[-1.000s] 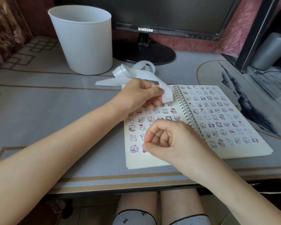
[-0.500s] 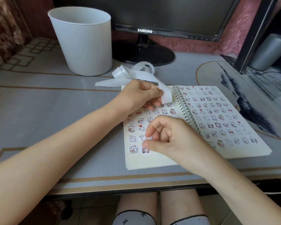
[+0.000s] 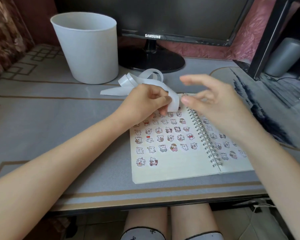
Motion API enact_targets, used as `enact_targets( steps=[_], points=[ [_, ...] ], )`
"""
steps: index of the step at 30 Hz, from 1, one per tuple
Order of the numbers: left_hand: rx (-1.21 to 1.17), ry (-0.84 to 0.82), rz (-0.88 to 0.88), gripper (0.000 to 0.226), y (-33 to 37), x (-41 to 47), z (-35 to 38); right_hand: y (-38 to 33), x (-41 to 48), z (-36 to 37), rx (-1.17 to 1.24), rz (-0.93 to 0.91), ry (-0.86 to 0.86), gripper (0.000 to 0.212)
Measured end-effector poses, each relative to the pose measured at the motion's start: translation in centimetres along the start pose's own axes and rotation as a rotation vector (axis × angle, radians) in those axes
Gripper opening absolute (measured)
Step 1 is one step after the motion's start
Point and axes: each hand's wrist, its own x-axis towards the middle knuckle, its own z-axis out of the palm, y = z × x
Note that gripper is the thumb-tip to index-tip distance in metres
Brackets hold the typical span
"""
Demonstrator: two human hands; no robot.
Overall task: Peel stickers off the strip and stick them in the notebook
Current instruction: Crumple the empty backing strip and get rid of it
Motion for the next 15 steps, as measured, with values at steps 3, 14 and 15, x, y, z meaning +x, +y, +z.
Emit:
enact_targets(
  steps=[3, 14, 15],
  points=[
    [0.006, -0.023, 0.039, 0.024, 0.1, -0.1, -0.1, 0.9, 2.1, 0.0, -0.044, -0.038, -0.118, 0.042],
    [0.196, 0.293, 0.150, 0.009, -0.3, 1.5, -2.4, 3.2, 5.2, 0.1, -0.010, -0.099, 0.028, 0.018],
    [0.326, 0.324, 0.194, 0.021, -0.1, 1.9, -3.0, 3.1, 5.5, 0.0, -0.009, -0.103, 0.034, 0.017]
  ],
)
